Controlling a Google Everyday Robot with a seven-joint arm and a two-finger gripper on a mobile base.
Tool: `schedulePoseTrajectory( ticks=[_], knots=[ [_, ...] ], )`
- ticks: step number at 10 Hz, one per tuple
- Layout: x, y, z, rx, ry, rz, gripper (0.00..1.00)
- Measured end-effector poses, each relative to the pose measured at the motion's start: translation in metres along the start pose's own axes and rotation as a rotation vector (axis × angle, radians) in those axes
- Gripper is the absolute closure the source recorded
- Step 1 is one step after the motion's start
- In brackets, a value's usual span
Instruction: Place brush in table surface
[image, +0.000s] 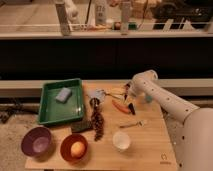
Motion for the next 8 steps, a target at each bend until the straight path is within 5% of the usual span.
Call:
schedulePoseTrajectory(
  ticks=[5,8],
  knots=[
    [0.003,-0.001,0.018,-0.087,-0.029,0.075,0.22],
    [0.004,0.001,0.022,-0.109,-0.028,0.08,0.51]
  ],
)
